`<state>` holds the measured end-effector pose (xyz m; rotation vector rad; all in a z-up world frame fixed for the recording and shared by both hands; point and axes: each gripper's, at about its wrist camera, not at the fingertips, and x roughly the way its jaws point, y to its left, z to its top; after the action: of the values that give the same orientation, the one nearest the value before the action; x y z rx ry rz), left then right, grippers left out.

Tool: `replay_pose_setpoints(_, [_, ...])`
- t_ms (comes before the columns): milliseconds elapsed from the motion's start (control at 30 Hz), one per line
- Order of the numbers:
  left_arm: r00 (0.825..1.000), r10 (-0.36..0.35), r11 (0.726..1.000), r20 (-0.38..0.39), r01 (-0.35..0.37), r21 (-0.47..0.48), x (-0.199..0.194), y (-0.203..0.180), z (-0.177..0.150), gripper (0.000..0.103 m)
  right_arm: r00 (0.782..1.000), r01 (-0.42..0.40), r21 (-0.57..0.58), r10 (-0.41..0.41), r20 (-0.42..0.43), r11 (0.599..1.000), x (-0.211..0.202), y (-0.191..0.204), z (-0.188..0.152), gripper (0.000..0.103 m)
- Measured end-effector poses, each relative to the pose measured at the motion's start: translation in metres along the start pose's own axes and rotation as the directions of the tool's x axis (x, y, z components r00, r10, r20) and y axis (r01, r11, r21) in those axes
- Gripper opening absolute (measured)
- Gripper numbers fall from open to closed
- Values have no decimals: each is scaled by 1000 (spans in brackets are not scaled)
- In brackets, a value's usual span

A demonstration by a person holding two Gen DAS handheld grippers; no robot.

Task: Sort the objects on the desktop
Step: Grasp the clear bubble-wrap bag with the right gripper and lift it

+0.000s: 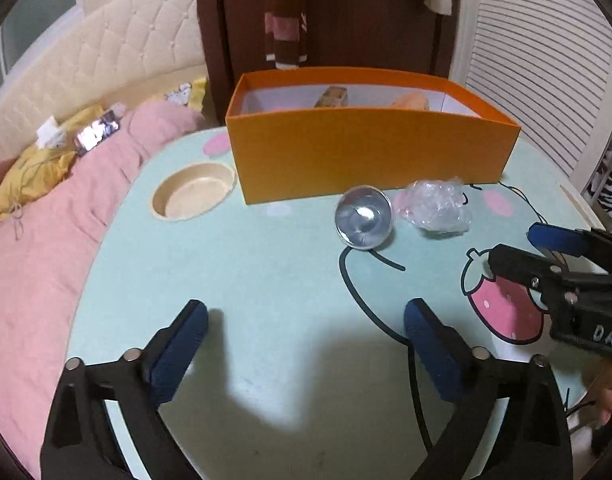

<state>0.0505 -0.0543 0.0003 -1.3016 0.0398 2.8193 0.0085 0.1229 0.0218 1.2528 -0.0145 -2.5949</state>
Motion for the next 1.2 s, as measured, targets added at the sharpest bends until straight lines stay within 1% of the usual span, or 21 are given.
replay_pose_setpoints(100, [1000,1,1000,5,-1,-3,0,0,-3,102,1000,14,-2,-14,8,1000,0,3,-5,83])
replay_pose_setpoints(200, [1000,-1,1000,11,1,-2,-1,-1,-5,102,999,49,-33,-49,7,998,4,9,-8,84])
replay_pose_setpoints(500, [1000,-10,1000,14,10,6,-1,-4,-6,102,999,53,-36,-53,10,998,5,6,-11,84])
replay_pose_setpoints(633, [1000,-12,1000,15,11,8,-1,-4,-6,102,999,33,-22,-33,15,999,5,4,-9,84])
replay_pose_setpoints(767, [1000,-15,1000,14,15,11,-1,-5,-5,102,1000,-16,3,16,20,1000,3,0,-9,84])
replay_pose_setpoints(933, [1000,-18,1000,15,17,14,-2,-6,-5,102,998,-66,-3,66,24,998,4,7,1,84])
replay_pose_setpoints(1033, [1000,-18,1000,15,18,14,-2,-6,-5,102,996,-88,-11,88,32,996,6,14,14,83])
replay_pose_setpoints(1167, [1000,-16,1000,14,16,12,-1,-9,-5,102,997,-74,-33,75,32,997,16,24,33,82])
replay_pose_setpoints(1200, [1000,-15,1000,15,15,11,-1,-10,-5,102,997,-73,-33,74,32,997,19,25,37,79])
